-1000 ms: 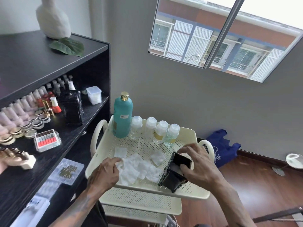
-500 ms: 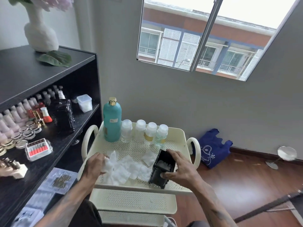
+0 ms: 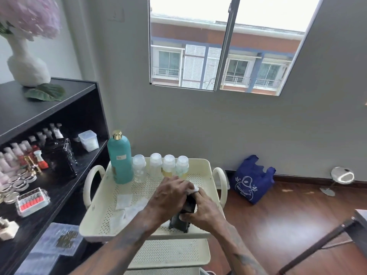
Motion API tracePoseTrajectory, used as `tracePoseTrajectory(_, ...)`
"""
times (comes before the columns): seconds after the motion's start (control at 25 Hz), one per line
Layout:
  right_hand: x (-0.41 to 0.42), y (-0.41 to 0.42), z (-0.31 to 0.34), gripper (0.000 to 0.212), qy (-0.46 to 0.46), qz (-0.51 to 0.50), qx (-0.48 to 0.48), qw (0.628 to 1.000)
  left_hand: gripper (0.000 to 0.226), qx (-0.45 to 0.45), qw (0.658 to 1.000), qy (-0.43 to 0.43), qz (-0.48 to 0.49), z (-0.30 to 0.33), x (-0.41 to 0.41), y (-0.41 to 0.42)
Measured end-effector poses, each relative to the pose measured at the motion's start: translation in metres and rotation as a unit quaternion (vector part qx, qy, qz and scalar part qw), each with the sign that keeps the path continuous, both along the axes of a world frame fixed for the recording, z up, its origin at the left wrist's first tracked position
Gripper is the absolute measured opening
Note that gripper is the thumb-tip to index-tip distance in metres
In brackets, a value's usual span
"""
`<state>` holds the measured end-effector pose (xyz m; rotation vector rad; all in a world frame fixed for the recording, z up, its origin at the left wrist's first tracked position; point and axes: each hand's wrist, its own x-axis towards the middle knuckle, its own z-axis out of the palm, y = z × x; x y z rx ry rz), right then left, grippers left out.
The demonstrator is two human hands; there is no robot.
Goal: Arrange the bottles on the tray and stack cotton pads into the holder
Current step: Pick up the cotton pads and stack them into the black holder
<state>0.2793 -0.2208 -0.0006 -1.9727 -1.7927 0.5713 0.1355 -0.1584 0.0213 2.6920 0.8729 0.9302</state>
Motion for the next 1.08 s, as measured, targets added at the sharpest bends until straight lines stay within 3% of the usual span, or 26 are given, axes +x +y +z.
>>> tracePoseTrajectory(0.16,0.0,-0.001,-0.001,0.085,0.025,0.005,0.007,1.0,0.012,0.056,0.989,0.137,0.009,-0.002,-0.008,0.009)
tracePoseTrajectory(0.24,0.0,-0.001,0.0,0.092,0.033,0.008,0.004,0.999,0.017,0.041,0.98,0.193,0.006,-0.007,-0.017,0.009)
tracePoseTrajectory(0.36,0.0,-0.001,0.0,0.09,0.025,0.014,0.012,1.0,0.039,-0.099,0.964,0.247,0.01,-0.015,-0.015,-0.003)
tracePoseTrajectory(0.56,0.001,0.0,-0.003,0.081,0.028,0.021,0.025,0.999,0.034,-0.266,0.907,0.324,0.028,-0.001,0.009,-0.02)
tracePoseTrajectory(0.64,0.001,0.001,-0.002,0.083,0.026,0.025,0.014,0.999,0.038,-0.298,0.901,0.315,-0.013,0.01,0.005,-0.016)
tracePoseTrajectory(0.72,0.004,0.001,0.0,0.09,0.019,0.026,0.001,0.999,0.043,-0.33,0.921,0.198,-0.058,0.012,-0.014,-0.014)
tracePoseTrajectory(0.8,0.005,0.0,-0.001,0.093,0.013,0.028,-0.005,1.0,0.043,-0.311,0.95,0.016,0.001,0.001,-0.056,-0.011)
tracePoseTrajectory(0.88,0.006,0.0,-0.003,0.093,0.012,0.026,-0.003,1.0,0.033,-0.257,0.955,-0.065,0.132,-0.025,-0.109,0.0)
tracePoseTrajectory(0.96,0.003,0.001,0.0,0.094,0.008,0.03,-0.01,0.999,0.02,-0.289,0.923,0.013,0.253,-0.057,-0.155,0.007)
tracePoseTrajectory(1.04,0.0,0.001,0.008,0.097,-0.01,0.026,-0.04,0.999,0.031,-0.353,0.882,0.122,0.286,-0.08,-0.169,0.009)
tracePoseTrajectory(1.08,-0.005,0.0,0.013,0.1,-0.05,0.028,-0.058,0.997,0.04,-0.376,0.869,0.136,0.292,-0.087,-0.168,0.01)
